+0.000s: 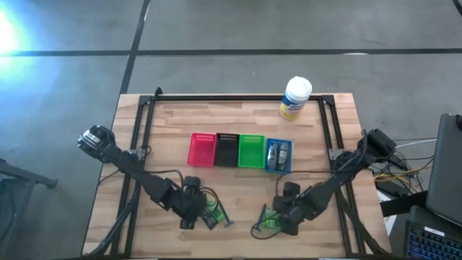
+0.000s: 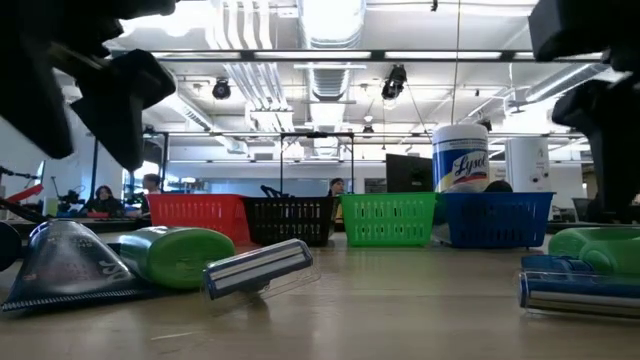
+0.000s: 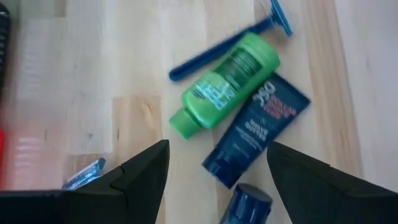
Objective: Pick & Place Travel size toiletries
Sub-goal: Put the green shampoo into the black bin
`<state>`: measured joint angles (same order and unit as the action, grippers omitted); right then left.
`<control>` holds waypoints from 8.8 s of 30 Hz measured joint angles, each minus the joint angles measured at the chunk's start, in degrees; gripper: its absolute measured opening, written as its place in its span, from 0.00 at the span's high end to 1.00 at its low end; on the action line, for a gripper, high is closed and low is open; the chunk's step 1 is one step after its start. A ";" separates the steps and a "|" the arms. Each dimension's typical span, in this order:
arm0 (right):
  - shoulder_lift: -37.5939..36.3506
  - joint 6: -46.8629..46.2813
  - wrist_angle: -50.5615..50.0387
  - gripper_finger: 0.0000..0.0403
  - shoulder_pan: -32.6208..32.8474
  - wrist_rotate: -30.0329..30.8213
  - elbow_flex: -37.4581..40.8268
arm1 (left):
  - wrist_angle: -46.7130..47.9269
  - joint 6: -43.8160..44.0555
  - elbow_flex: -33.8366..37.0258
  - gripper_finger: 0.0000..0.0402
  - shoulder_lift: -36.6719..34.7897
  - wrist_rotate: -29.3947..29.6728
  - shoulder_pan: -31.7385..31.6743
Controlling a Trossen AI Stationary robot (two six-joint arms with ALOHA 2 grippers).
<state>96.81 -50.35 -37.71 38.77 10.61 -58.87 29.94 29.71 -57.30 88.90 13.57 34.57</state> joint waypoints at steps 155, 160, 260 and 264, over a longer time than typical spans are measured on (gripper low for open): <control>-32.02 -9.13 -5.56 0.15 -22.68 19.63 -1.02 | -7.08 15.91 -0.82 0.72 1.42 36.33 -17.31; -31.16 -10.27 -5.64 0.18 -22.13 19.46 -0.88 | -6.08 23.03 -0.79 0.72 2.43 36.08 -18.50; 8.47 -0.88 7.00 0.55 2.34 -8.00 -2.61 | -7.32 -27.35 -7.21 0.40 3.55 -7.32 -7.22; 5.08 -2.68 7.11 0.68 1.74 -8.72 -2.45 | -5.72 -30.15 -7.18 0.40 2.57 -3.91 -7.13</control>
<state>101.89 -53.03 -30.61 40.51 1.89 -61.32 24.22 -0.43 -64.48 91.47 9.66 27.44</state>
